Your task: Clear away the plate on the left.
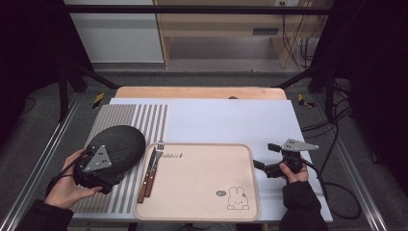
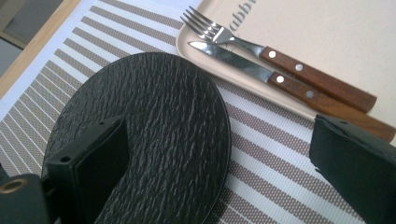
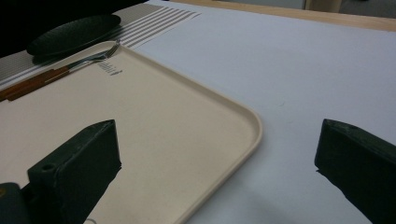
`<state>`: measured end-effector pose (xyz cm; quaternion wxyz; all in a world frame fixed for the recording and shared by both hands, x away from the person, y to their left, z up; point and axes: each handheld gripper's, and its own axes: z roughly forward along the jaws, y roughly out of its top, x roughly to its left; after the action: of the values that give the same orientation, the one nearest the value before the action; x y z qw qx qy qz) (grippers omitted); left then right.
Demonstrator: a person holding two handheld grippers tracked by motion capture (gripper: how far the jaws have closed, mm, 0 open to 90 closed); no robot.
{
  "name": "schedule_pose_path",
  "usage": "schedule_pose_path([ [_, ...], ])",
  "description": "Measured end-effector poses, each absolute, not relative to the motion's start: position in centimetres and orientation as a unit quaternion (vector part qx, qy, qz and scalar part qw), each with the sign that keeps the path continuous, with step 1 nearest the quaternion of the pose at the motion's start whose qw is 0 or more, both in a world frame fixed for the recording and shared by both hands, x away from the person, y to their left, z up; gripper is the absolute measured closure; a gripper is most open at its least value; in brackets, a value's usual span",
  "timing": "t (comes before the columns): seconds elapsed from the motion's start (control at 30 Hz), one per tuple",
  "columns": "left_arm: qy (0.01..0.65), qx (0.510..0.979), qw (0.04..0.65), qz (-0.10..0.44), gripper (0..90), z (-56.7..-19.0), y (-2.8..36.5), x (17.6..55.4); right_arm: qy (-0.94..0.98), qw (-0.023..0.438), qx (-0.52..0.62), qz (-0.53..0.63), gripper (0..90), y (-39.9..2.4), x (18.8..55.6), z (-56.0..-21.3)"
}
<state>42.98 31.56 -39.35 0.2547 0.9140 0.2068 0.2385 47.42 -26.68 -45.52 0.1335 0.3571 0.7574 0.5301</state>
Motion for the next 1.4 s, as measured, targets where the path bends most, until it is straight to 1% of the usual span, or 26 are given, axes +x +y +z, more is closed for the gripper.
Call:
schedule_pose_path([
  [0.53, 0.171, 0.93, 0.184, 0.267, 5.2, -41.5, 31.6, 42.4, 0.758, 0.134, 0.357, 0.529, 0.3, -26.7, 47.5, -45.6],
  [0.97, 0.14, 0.931, 0.127, 0.313, 9.6, -42.9, 31.6, 42.3, 0.76, 0.133, 0.357, 0.527, 0.4, -26.6, 47.5, -45.6],
  [1.27, 0.138, 0.93, 0.121, 0.319, 12.7, -43.5, 31.9, 42.4, 0.759, 0.133, 0.358, 0.528, 0.3, -26.6, 47.5, -45.6],
  [1.4, 0.133, 0.928, 0.111, 0.331, 14.8, -43.6, 31.8, 42.4, 0.758, 0.134, 0.358, 0.529, 0.3, -26.7, 47.4, -45.6],
])
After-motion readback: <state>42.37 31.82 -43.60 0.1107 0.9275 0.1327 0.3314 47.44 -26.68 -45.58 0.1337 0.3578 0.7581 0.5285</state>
